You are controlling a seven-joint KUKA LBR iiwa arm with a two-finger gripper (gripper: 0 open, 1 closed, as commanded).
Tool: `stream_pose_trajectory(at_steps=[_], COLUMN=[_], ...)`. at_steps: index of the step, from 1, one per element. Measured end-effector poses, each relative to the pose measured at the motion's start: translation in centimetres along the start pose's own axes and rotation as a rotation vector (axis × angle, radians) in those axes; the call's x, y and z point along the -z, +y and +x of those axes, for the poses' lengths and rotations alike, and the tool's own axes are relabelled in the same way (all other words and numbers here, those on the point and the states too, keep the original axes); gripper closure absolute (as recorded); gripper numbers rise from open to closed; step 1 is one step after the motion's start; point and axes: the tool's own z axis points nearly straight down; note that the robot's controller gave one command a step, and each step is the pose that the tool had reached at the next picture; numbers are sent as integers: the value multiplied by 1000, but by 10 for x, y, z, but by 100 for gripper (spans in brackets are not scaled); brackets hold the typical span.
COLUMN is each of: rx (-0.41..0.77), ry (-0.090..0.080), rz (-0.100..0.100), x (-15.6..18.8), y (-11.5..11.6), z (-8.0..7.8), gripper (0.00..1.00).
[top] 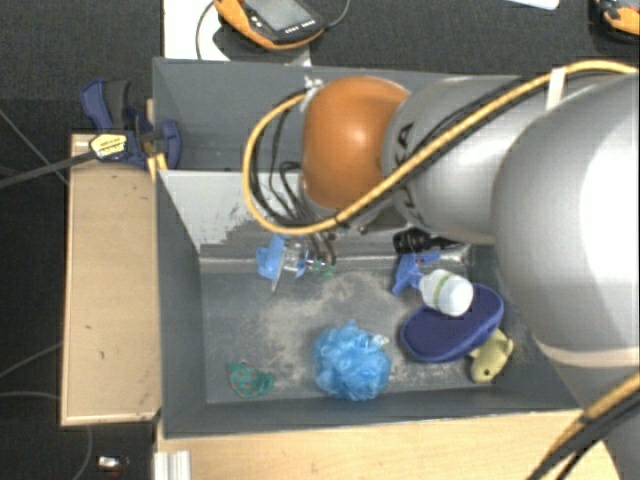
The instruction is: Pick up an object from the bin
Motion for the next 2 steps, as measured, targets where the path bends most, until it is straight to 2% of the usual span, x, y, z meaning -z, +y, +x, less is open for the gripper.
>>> stream_pose_trajectory(at_steps=[1, 2], rx=[1, 2], ry=[3, -2], rz=[1, -1], x=[26, 51], y=[0, 0], z=[0, -1], gripper=[100, 100])
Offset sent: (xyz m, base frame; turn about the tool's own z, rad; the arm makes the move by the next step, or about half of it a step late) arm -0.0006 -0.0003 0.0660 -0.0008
